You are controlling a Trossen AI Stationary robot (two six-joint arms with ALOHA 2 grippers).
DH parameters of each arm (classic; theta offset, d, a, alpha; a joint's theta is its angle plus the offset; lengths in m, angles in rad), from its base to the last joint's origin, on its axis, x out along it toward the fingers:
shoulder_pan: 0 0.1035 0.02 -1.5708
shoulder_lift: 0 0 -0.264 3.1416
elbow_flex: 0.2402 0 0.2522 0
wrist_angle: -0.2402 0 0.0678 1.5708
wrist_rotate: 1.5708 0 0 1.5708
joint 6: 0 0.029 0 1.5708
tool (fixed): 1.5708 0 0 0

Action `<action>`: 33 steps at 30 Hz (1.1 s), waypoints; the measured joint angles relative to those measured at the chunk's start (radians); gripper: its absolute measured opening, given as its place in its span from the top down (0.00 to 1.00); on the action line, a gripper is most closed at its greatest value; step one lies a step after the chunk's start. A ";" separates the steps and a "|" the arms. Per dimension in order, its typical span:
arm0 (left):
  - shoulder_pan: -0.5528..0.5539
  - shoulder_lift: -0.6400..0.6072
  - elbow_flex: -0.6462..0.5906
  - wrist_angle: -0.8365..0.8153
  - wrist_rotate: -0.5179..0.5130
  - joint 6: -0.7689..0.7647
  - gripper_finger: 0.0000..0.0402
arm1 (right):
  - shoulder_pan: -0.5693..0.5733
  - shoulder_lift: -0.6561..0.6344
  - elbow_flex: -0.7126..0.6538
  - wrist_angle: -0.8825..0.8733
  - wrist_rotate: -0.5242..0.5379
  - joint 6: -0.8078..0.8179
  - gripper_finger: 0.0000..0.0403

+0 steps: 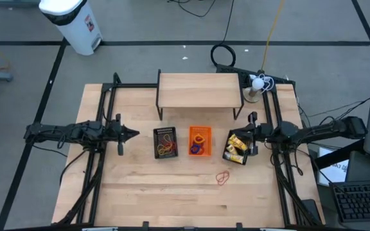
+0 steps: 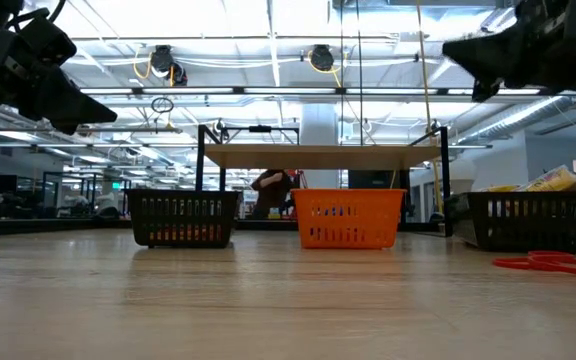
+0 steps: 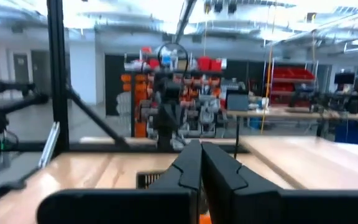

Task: Pick & Place Office Desk Supplies
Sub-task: Put the red rubber band into the left black bin

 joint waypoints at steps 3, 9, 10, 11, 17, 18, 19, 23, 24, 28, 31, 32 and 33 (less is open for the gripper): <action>0.000 0.000 -0.007 -0.013 0.000 0.000 0.99 | 0.000 -0.045 -0.018 0.010 0.000 0.000 1.00; 0.000 0.000 -0.021 -0.017 0.000 -0.022 0.97 | 0.000 -0.148 -0.020 -0.119 0.025 -0.004 1.00; 0.000 0.000 -0.021 -0.014 0.000 -0.024 0.97 | 0.000 -0.169 -0.020 -0.143 0.030 -0.006 1.00; 0.000 0.000 -0.021 -0.014 0.000 -0.027 0.97 | -0.001 -0.192 -0.021 -0.171 0.031 -0.012 1.00; 0.000 0.000 -0.021 -0.018 -0.040 -0.035 0.99 | -0.001 -0.306 -0.022 -0.302 0.044 -0.018 1.00; 0.000 0.000 -0.021 -0.024 -0.051 -0.040 0.98 | 0.000 -0.315 -0.022 -0.323 0.054 -0.023 1.00; 0.000 0.000 -0.021 -0.027 -0.053 -0.045 0.98 | 0.000 -0.320 -0.022 -0.346 0.059 -0.026 1.00; 0.000 0.000 -0.021 -0.029 -0.053 -0.046 0.98 | 0.000 -0.319 -0.022 -0.396 0.055 -0.022 1.00; 0.000 0.000 -0.021 -0.031 -0.053 -0.041 0.99 | 0.000 -0.316 -0.023 -0.395 0.056 -0.010 1.00; 0.000 0.000 -0.039 -0.035 -0.052 -0.031 0.99 | 0.000 -0.305 -0.023 -0.393 0.057 0.013 1.00; 0.000 0.002 -0.049 -0.037 -0.051 -0.032 0.98 | 0.000 -0.296 -0.023 -0.393 0.057 0.018 1.00; 0.000 0.002 -0.049 -0.030 -0.051 -0.035 0.98 | 0.000 -0.293 -0.023 -0.393 0.057 0.018 1.00; 0.000 0.002 -0.049 -0.026 -0.051 -0.035 0.99 | 0.000 -0.292 -0.023 -0.393 0.057 0.019 1.00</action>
